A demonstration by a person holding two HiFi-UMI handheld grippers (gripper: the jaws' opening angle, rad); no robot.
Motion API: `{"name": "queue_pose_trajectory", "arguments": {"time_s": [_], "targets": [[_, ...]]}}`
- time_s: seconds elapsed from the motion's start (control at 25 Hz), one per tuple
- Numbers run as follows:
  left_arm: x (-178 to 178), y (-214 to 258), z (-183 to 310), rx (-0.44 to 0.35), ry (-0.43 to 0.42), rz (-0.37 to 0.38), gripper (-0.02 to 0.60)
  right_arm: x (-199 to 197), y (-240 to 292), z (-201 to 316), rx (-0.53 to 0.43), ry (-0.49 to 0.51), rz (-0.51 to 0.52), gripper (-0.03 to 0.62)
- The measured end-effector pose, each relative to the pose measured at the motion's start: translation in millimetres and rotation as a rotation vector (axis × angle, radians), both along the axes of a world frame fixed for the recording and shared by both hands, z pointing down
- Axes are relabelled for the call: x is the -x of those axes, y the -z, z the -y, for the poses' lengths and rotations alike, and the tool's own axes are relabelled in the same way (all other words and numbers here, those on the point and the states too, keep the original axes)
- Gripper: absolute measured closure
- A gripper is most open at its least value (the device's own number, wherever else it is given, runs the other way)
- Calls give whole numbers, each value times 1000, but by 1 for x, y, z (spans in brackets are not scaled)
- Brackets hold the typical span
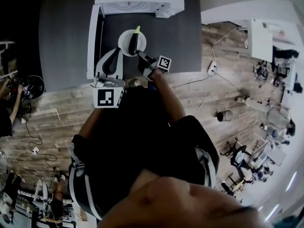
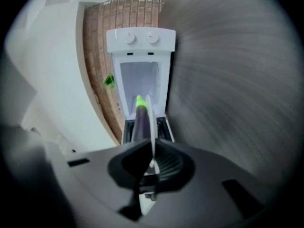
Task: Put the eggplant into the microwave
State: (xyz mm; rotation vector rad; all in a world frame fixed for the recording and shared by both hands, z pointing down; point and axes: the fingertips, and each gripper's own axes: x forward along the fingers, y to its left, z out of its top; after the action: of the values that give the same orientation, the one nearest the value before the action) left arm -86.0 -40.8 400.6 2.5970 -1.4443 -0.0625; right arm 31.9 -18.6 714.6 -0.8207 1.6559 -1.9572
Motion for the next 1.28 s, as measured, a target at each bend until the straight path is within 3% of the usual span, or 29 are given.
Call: {"name": "queue_pose_trajectory", "arguments": {"time_s": [0.16, 0.52, 1.28], "targets": [[15, 0, 8, 17, -17, -15, 545, 8, 5, 11, 1, -27, -4, 554], [35, 15, 14, -35, 8, -58, 545, 27, 29, 40, -35, -36, 11, 554], [14, 17, 41, -40, 143, -29, 545, 15, 15, 99, -31, 56, -2, 554]]}}
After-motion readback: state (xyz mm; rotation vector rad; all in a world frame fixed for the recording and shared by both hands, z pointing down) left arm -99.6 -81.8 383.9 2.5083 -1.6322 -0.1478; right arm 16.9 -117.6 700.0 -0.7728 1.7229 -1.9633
